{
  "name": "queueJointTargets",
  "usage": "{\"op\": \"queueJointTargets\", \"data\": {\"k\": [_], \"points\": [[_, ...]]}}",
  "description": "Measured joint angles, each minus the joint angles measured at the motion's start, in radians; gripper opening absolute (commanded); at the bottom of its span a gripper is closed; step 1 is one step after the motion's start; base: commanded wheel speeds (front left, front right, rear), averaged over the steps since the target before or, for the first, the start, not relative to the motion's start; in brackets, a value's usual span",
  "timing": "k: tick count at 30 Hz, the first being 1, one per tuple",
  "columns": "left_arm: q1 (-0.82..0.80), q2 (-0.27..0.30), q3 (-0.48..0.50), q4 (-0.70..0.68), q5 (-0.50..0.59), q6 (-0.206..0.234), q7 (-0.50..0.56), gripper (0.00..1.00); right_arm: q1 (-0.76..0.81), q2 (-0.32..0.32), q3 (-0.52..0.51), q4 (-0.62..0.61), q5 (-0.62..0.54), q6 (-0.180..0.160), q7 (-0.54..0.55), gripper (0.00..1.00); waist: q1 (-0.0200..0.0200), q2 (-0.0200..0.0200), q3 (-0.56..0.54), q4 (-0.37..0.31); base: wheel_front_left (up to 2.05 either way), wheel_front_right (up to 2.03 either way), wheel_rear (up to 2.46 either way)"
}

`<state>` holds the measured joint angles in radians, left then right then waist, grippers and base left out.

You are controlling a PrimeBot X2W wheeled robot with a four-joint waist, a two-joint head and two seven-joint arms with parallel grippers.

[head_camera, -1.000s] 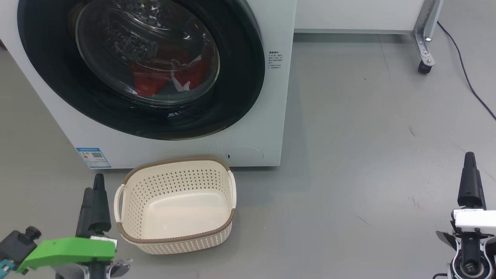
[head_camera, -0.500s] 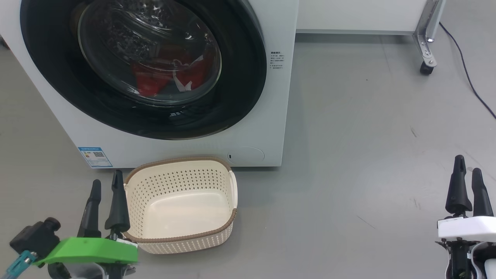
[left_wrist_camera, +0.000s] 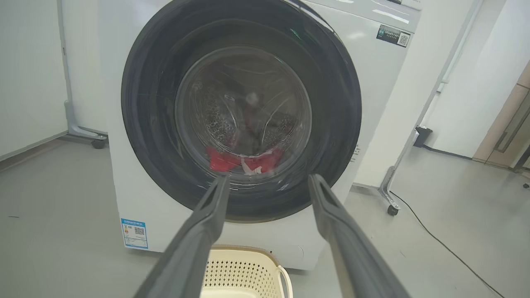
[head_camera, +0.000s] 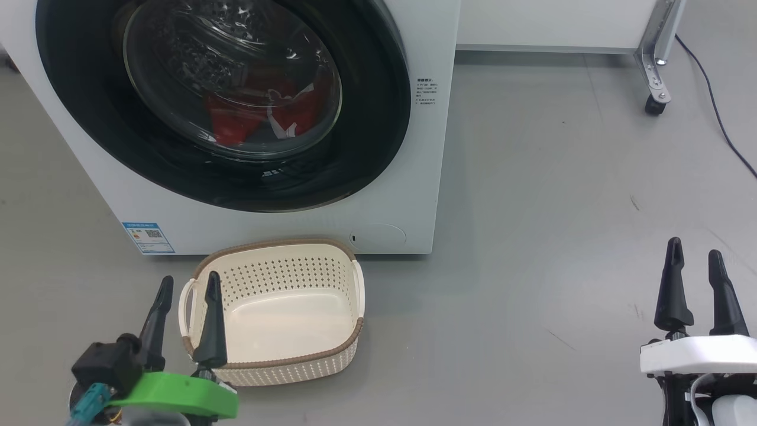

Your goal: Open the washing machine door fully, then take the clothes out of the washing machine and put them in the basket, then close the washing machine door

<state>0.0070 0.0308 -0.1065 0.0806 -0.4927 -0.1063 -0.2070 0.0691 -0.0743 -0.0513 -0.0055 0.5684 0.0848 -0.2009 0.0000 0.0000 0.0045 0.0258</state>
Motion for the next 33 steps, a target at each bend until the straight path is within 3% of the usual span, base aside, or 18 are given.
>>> {"op": "queueJointTargets", "data": {"k": [13, 33], "points": [[0.003, 0.004, -0.06, 0.039, 0.247, 0.041, -0.042, 1.0, 0.003, -0.021, 0.048, 0.002, -0.214, -0.026, -0.026, 1.0, 0.0, 0.0, 0.002, 0.002, 0.0, 0.0, 0.0], [0.014, 0.007, -0.085, 0.168, 0.195, 0.092, -0.045, 1.0, 0.018, -0.018, 0.08, 0.085, -0.22, -0.035, 0.021, 1.0, 0.0, 0.0, -0.003, 0.0, 0.0, 0.0, 0.0]]}}
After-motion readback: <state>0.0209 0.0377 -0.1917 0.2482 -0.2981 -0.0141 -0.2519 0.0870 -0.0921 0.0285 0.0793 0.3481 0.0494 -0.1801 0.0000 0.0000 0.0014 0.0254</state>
